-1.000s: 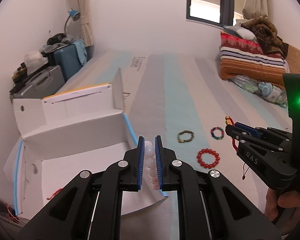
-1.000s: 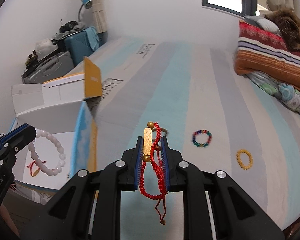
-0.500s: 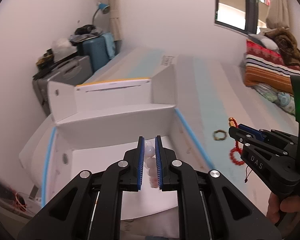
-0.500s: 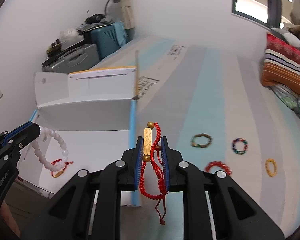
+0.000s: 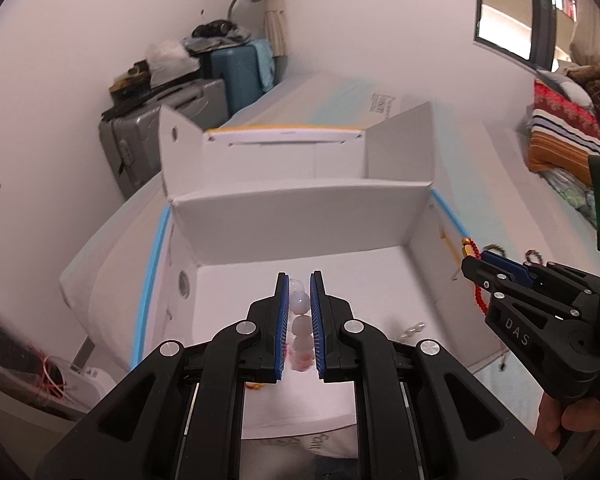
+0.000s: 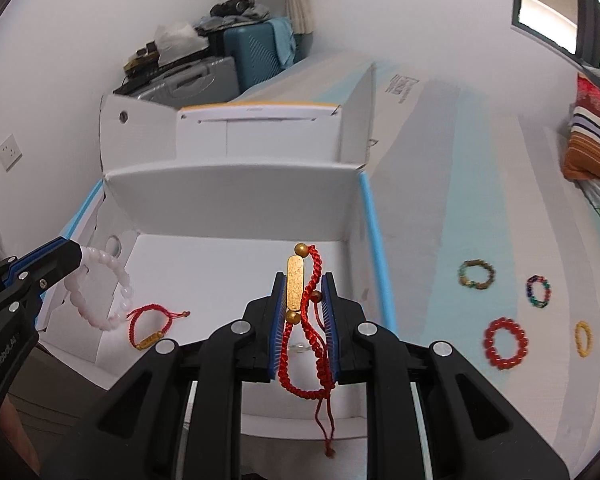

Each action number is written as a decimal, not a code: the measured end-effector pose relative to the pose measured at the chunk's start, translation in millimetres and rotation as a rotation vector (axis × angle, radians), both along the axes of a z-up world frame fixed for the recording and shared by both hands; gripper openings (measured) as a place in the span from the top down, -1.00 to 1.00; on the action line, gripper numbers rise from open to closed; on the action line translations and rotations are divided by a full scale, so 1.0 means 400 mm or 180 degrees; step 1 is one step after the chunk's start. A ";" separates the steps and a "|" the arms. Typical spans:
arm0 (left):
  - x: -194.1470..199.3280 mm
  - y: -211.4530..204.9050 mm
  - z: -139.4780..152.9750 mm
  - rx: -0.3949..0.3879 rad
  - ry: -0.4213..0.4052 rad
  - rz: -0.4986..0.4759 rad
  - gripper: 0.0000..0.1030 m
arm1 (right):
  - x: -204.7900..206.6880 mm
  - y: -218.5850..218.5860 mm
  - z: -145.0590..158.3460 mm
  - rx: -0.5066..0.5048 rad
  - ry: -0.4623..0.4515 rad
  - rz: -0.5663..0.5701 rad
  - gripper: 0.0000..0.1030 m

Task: Organize jewelry
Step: 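Carry the red cord bracelet and white bead bracelet over the white box with both tools, then open both tools to drop the bracelets into the box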

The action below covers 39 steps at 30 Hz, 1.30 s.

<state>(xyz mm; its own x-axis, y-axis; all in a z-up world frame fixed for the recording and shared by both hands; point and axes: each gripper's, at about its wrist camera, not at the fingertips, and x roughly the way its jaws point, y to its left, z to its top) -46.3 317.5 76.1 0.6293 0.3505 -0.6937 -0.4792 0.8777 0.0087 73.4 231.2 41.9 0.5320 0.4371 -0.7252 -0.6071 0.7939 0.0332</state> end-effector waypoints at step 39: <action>0.006 0.054 -0.087 -0.0016 0.0110 0.0302 -0.46 | -0.010 0.026 -0.037 -0.0047 -0.0018 -0.0102 -0.61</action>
<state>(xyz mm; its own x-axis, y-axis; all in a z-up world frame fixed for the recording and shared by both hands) -43.8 339.2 41.3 0.5689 0.4038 -0.7164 -0.5598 0.8283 0.0224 69.3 241.6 27.3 0.5496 0.4091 -0.7284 -0.5815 0.8133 0.0181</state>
